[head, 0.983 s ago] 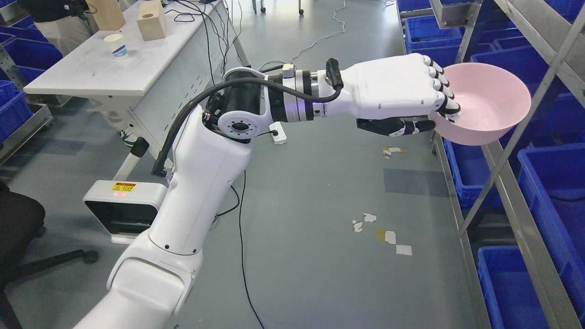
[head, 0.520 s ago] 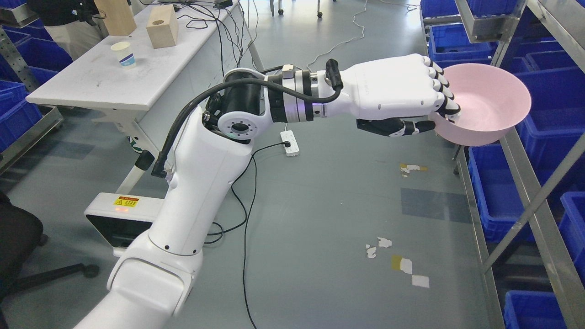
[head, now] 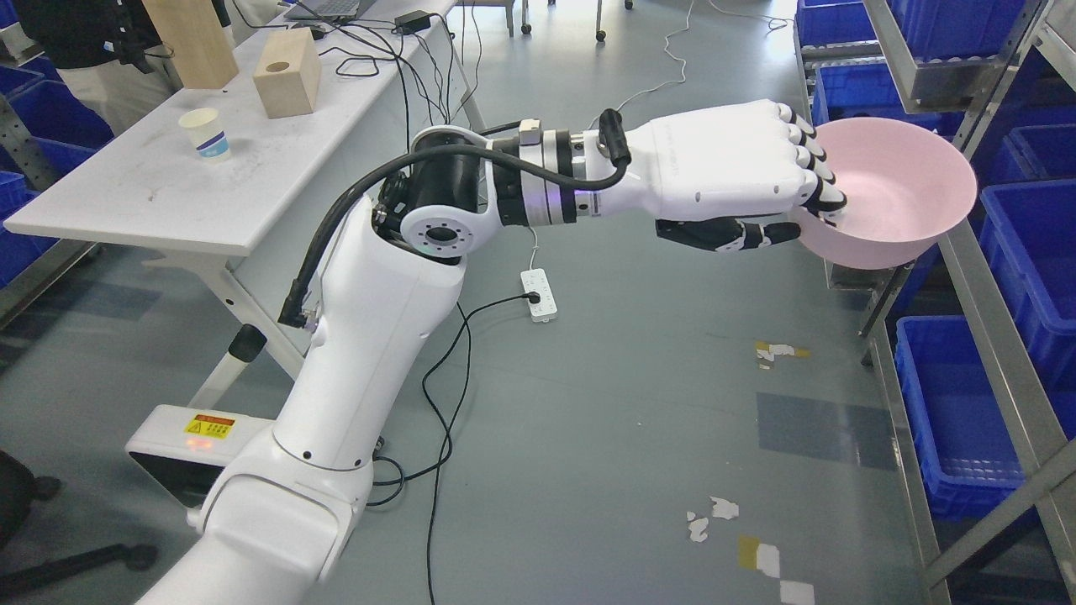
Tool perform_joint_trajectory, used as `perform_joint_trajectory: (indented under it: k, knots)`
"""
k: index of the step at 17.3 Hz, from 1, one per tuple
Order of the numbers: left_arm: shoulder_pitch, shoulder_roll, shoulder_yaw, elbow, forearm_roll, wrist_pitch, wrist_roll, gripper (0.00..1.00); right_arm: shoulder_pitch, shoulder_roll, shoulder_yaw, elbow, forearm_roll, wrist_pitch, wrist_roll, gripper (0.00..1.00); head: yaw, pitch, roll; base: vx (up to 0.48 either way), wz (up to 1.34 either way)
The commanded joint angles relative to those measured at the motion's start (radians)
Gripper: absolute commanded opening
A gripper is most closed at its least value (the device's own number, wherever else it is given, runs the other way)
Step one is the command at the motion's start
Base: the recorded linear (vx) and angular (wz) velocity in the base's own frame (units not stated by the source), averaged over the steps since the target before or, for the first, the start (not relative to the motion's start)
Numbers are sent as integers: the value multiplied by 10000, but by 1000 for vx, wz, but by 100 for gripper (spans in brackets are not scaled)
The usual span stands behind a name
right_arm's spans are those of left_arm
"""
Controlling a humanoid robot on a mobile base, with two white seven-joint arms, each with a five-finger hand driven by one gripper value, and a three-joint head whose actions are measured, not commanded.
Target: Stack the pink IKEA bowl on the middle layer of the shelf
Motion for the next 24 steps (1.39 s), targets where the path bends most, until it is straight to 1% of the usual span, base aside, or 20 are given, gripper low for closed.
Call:
perform_joint_trajectory:
  k: [1, 13, 18, 24]
  knots:
    - [-13, 174, 61, -6, 10, 29, 1, 3, 1, -175, 46, -175, 3, 4, 6, 100, 0, 0, 0, 334, 4]
    - [-13, 174, 16, -6, 10, 29, 17, 4, 1, -175, 46, -175, 4, 4, 6, 100, 0, 0, 0, 277, -86]
    - [-13, 174, -46, -6, 240, 14, 384, 4, 1, -175, 46, -175, -12, 4, 6, 100, 0, 0, 0, 82, -140]
    - [-28, 174, -31, 10, 256, 29, 400, 5, 1, -175, 31, -175, -12, 4, 6, 100, 0, 0, 0, 36, -276]
